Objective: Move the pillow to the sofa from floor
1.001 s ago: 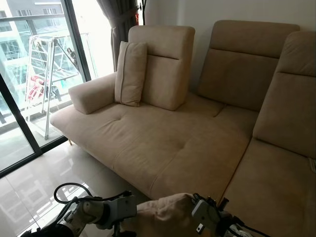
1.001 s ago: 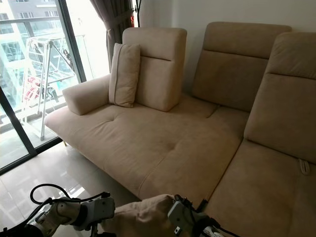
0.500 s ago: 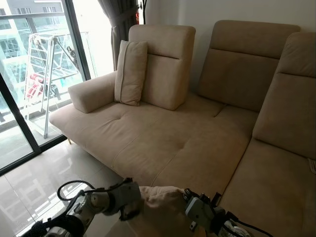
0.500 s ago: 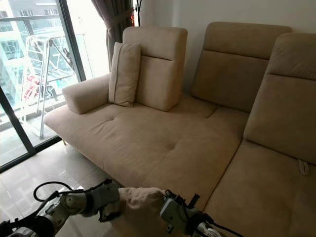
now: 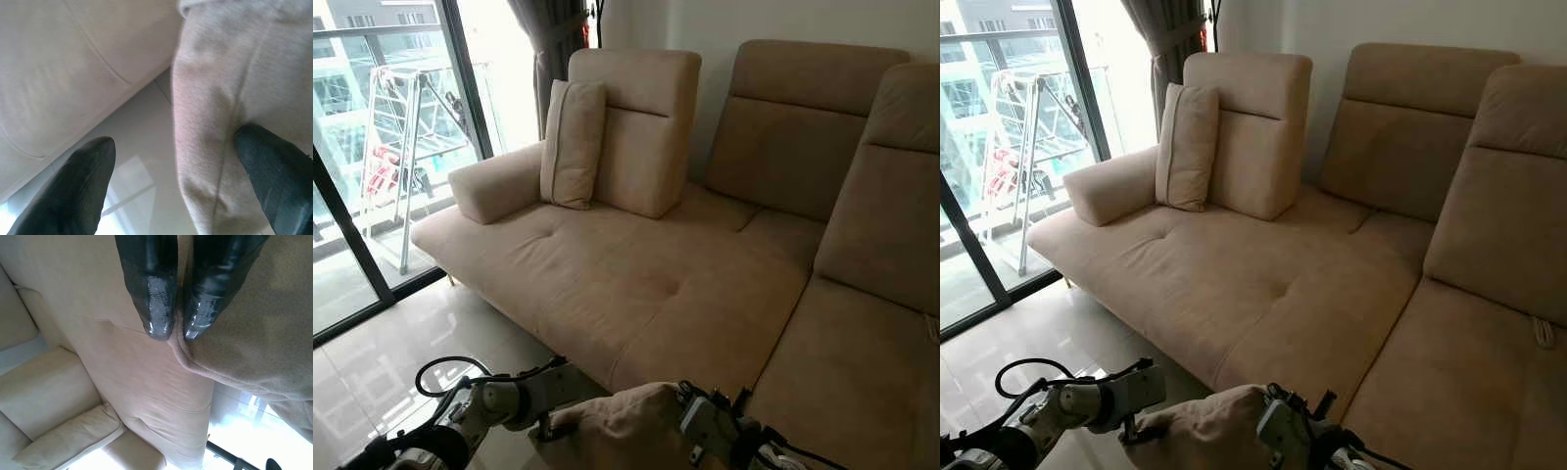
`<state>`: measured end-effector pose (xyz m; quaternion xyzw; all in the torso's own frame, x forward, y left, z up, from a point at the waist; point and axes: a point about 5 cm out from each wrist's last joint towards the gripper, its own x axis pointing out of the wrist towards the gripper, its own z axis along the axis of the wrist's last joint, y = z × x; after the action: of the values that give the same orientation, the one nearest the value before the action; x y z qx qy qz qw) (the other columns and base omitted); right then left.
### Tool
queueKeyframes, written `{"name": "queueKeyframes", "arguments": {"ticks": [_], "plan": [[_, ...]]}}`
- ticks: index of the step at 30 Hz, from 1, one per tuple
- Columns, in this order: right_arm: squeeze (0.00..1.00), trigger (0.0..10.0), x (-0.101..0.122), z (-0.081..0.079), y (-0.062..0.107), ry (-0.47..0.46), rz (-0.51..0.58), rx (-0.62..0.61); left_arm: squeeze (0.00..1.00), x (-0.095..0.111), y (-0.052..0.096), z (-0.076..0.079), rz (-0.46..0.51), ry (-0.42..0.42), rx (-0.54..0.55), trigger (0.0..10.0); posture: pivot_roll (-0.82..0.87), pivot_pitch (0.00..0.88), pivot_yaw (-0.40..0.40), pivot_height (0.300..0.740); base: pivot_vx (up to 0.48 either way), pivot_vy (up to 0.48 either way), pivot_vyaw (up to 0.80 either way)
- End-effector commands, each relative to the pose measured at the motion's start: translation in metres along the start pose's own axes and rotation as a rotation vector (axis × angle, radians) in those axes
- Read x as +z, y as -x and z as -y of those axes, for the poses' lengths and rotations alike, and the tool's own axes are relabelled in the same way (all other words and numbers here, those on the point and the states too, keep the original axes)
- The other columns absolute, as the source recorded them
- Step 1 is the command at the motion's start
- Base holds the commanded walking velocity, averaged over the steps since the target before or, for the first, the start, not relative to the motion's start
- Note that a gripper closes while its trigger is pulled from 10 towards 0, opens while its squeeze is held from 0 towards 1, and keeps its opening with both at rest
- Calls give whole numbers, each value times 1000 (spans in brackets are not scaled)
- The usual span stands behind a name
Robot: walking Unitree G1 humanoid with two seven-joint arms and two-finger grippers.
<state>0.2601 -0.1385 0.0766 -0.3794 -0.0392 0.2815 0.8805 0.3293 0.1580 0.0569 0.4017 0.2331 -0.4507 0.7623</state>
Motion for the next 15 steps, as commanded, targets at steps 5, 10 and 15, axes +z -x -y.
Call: {"name": "queueKeyframes", "arguments": {"ticks": [5, 10, 15], "plan": [[0, 0, 27, 21, -9, 30, 121, -97, 0, -7, -2, 14, -30, 2, -122, 10000, 115, 0, 37, 601, 0, 0, 0], [0, 0, 28, 19, -10, 33, 122, -94, 0, -3, 0, 8, -10, 14, -117, 10000, 118, 0, 37, 601, 0, 0, 0], [0, 0, 38, 27, -13, 59, 156, -135, 0, -10, 0, 16, -49, -6, -173, 10000, 116, 0, 39, 601, 0, 0, 0]]}}
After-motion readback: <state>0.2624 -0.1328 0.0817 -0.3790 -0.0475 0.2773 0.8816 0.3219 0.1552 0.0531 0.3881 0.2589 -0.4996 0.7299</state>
